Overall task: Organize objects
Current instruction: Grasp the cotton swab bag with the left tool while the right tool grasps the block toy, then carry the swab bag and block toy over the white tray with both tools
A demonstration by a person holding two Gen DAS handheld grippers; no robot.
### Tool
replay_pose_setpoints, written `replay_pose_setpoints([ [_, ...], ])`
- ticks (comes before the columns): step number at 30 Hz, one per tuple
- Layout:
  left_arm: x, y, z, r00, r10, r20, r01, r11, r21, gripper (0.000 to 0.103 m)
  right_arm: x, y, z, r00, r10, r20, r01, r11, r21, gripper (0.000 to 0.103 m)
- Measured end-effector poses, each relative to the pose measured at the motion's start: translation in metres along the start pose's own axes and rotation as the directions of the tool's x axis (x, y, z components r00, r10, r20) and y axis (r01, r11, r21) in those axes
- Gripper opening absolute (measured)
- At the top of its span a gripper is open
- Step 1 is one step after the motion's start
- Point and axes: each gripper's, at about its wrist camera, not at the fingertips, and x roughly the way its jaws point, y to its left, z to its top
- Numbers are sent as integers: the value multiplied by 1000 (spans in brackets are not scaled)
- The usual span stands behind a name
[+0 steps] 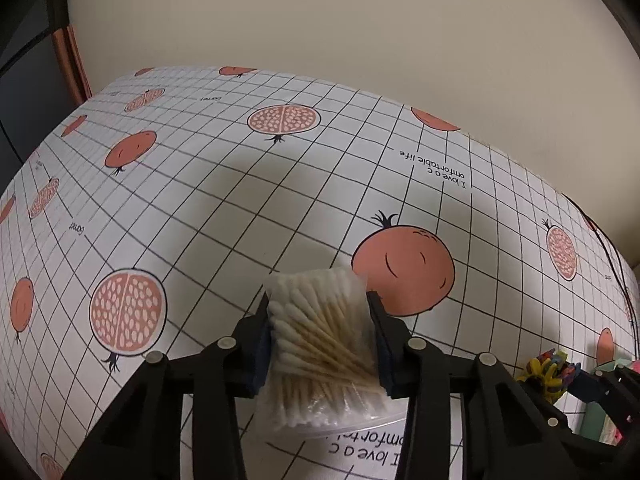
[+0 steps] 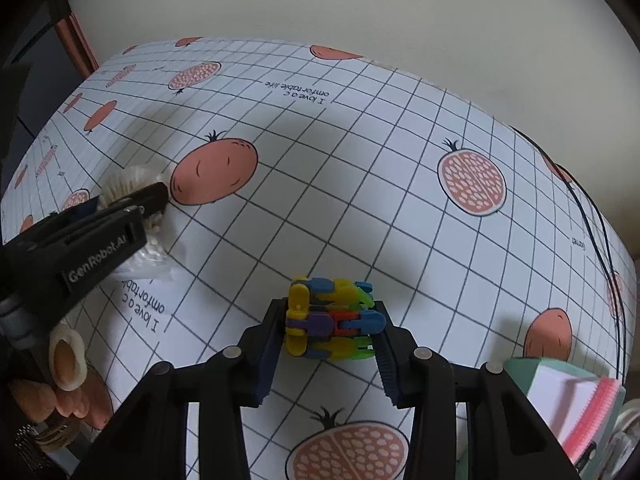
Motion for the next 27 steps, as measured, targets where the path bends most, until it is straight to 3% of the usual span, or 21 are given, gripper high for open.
replay_pose_setpoints([
  [12, -21, -6, -31, 998, 7, -65, -7, 1000, 7, 41, -18, -4, -16, 1000, 31, 5, -31, 998, 49, 44],
  [21, -50, -16, -67, 992, 9, -125, -10, 1000, -4, 40, -79, -9, -63, 998, 49, 50, -52, 997, 63, 44],
  [27, -87, -47, -95, 994, 11, -112, -5, 998, 55, 40, -111, -27, -103, 995, 58, 79, -67, 992, 107, 44],
])
